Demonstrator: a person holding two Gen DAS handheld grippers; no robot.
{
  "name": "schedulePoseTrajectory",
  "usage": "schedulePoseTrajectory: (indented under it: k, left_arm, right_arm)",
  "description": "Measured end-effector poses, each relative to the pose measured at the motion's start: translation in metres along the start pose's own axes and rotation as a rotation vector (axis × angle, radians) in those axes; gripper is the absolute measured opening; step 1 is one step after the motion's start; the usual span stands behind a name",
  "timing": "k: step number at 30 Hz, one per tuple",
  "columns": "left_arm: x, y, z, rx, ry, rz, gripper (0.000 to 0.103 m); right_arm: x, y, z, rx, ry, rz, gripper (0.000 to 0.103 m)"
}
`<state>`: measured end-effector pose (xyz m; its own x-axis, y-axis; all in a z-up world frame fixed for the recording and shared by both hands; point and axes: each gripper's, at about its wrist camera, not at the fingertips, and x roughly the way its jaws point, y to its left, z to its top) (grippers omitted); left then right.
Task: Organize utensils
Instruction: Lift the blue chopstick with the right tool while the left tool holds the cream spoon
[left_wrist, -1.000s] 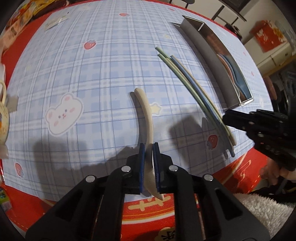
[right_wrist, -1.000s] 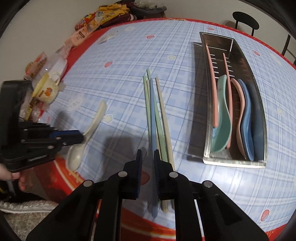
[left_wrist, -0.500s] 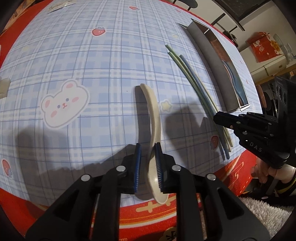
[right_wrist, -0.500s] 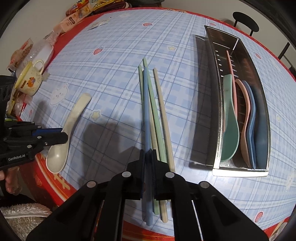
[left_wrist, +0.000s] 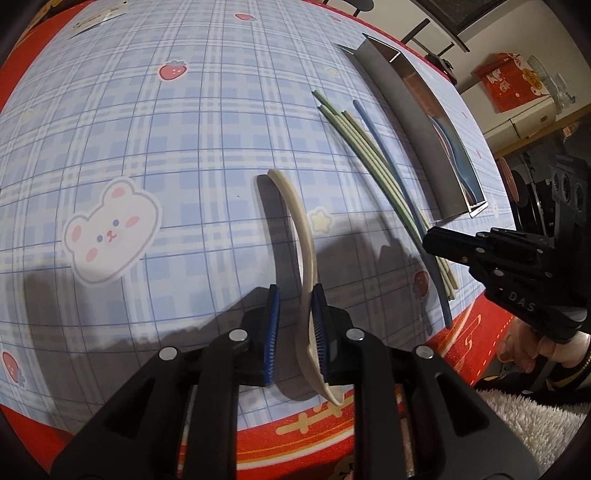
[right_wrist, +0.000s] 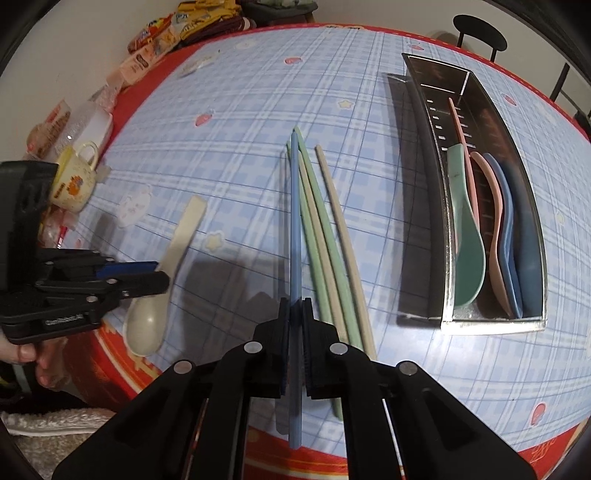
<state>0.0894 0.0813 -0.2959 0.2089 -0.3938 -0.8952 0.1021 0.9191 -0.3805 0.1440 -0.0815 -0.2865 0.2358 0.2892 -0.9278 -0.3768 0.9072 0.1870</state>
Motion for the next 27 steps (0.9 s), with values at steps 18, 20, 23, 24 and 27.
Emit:
schedulePoseTrajectory:
  k: [18,20,23,24,27]
  left_arm:
    - [-0.016,-0.006,-0.006,-0.062,-0.074,-0.070,0.010]
    - [-0.021,-0.010,-0.004,-0.059,-0.090,-0.067,0.010]
    - [-0.026,-0.016,0.001,-0.050,-0.102,-0.066,0.010]
    - [-0.028,-0.018,0.002,-0.043,-0.106,-0.062,0.010]
    - [-0.031,-0.027,0.011,-0.027,-0.115,-0.055,0.010]
  right_arm:
    - [-0.025,-0.009,-0.013,0.039,-0.079,0.053,0.007]
    - [-0.029,-0.012,-0.014,0.046,-0.093,0.062,0.007]
    - [-0.037,-0.020,-0.016,0.061,-0.122,0.077,0.007]
    - [-0.039,-0.022,-0.016,0.066,-0.129,0.080,0.007]
    - [-0.049,-0.034,-0.018,0.093,-0.159,0.091,0.007]
